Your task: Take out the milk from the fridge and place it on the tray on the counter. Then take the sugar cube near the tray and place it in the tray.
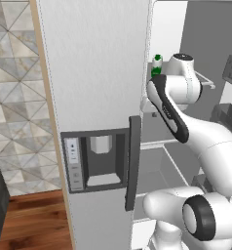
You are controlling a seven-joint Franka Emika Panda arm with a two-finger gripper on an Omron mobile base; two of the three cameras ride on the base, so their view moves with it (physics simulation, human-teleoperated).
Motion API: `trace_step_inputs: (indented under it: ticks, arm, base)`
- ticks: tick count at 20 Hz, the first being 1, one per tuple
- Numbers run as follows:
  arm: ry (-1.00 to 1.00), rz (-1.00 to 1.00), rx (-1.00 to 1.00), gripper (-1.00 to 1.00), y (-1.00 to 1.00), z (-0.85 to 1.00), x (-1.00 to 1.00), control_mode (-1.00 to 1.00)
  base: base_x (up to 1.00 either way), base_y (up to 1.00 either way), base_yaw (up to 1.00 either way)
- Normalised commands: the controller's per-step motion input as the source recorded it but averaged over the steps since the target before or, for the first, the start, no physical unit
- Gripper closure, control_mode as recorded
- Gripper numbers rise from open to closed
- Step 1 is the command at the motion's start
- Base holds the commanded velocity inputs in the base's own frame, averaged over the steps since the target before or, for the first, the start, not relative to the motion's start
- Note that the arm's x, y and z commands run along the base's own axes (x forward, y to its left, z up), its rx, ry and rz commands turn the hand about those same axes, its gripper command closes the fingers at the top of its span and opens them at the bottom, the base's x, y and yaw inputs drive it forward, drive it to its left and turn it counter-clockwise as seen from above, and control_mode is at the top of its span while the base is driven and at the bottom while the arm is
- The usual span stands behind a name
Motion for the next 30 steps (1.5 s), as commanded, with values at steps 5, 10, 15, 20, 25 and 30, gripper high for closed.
trace_step_inputs:
  ticks: [5, 10, 15, 20, 25, 30]
  arm:
    - [0.02, 0.02, 0.0, -1.0, 0.01, 0.0, -0.33, -1.0]
    - [-0.15, 0.0, -0.02, -1.0, 0.0, 0.08, -0.34, -1.0]
    - [-0.18, 0.0, -0.02, -1.0, -0.3, 0.36, -0.02, -1.0]
    - [-0.17, 0.0, 0.0, -1.0, -0.41, 0.51, 0.2, -1.0]
    - [-0.14, 0.0, 0.0, -1.0, -0.29, 0.66, 0.19, -1.0]
    - [-0.18, 0.0, 0.0, -1.0, -0.17, 0.66, 0.14, -1.0]
  base:
    - [0.0, 0.0, 0.0]
    - [0.0, 0.0, 0.0]
    - [0.0, 0.0, 0.0]
    - [0.0, 0.0, 0.0]
    - [0.0, 0.0, 0.0]
    - [0.0, 0.0, 0.0]
